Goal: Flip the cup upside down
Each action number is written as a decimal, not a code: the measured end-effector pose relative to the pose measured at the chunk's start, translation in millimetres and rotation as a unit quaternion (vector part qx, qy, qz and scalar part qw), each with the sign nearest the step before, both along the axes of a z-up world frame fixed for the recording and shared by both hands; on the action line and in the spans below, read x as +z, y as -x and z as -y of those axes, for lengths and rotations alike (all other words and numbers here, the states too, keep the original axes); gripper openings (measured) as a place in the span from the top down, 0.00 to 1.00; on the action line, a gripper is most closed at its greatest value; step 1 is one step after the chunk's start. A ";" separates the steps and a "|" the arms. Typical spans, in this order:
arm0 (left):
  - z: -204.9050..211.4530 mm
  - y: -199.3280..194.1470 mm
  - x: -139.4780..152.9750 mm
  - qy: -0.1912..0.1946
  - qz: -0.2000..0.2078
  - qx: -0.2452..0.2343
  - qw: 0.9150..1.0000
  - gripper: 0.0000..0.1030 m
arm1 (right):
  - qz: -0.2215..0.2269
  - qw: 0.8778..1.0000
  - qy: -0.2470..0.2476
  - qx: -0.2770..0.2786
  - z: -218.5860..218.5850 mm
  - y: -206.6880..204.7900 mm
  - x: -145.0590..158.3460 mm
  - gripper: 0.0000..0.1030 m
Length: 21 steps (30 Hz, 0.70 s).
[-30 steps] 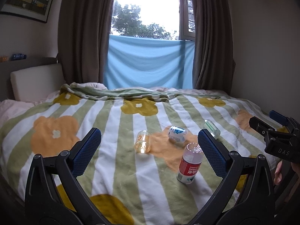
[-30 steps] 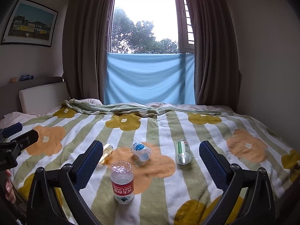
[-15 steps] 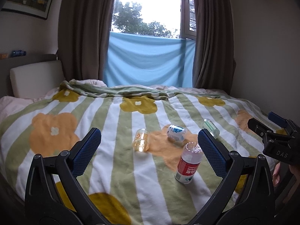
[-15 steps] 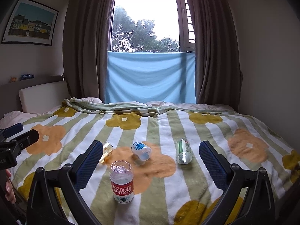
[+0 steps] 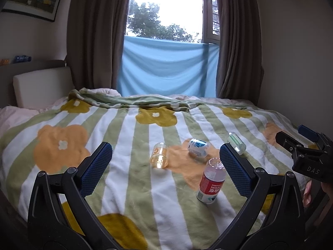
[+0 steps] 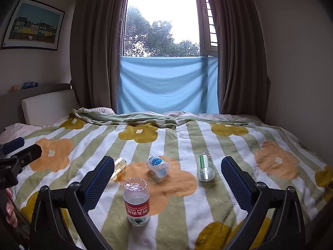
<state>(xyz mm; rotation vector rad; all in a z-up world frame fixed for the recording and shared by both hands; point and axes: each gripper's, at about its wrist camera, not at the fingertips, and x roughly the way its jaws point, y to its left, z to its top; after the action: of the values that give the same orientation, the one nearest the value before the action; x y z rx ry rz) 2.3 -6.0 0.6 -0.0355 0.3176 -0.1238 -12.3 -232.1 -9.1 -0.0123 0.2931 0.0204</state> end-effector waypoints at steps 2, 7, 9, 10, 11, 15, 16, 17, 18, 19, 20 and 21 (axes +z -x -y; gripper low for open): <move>-1.5 0.2 -0.5 0.000 0.001 0.003 1.000 0.00 | 0.000 1.000 0.001 0.000 0.0 -0.1 0.2 0.01; -4.6 3.0 0.1 -0.003 0.005 0.011 1.000 0.00 | 0.004 1.000 0.003 0.001 -0.7 0.2 0.0 0.01; -4.9 3.5 1.0 -0.005 0.007 0.012 1.000 0.00 | 0.006 1.000 0.004 0.001 -1.6 0.3 -0.2 0.00; -5.0 3.5 1.1 -0.004 0.007 0.011 1.000 0.00 | 0.006 1.000 0.004 0.002 -2.5 -0.2 -0.4 0.01; -4.9 3.9 1.6 -0.004 0.008 0.011 1.000 0.00 | 0.005 1.000 0.002 0.003 -2.7 0.0 -0.5 0.01; -6.2 7.1 3.7 0.000 0.016 0.018 1.000 0.00 | 0.003 1.000 0.001 0.005 -3.5 0.1 -0.5 0.01; -6.4 8.4 4.6 -0.001 0.021 0.021 1.000 0.00 | 0.004 1.000 0.001 0.004 -3.6 0.2 -0.5 0.00; -6.2 9.7 5.6 -0.005 0.026 0.024 0.999 0.00 | 0.004 1.000 0.001 0.004 -3.6 0.3 -0.6 0.01; -5.8 11.2 6.6 -0.009 0.032 0.027 0.999 0.00 | 0.004 1.000 0.001 0.005 -3.4 -0.1 -0.4 0.00; -4.8 12.1 7.3 -0.013 0.036 0.034 0.999 0.00 | 0.004 1.000 0.000 0.004 -3.5 0.0 -0.5 0.00; -3.8 13.3 7.9 -0.017 0.039 0.037 0.998 0.00 | 0.004 1.000 0.000 0.005 -3.4 -0.1 -0.5 0.00; -2.5 13.9 8.6 -0.020 0.043 0.037 0.998 0.00 | 0.004 1.000 0.000 0.005 -3.7 0.0 -1.1 0.00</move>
<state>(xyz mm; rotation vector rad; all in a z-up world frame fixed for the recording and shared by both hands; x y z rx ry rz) -11.6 -3.4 9.3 -0.0028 0.2326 -0.0464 -12.3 -228.3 -10.2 -0.0127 0.2858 0.0298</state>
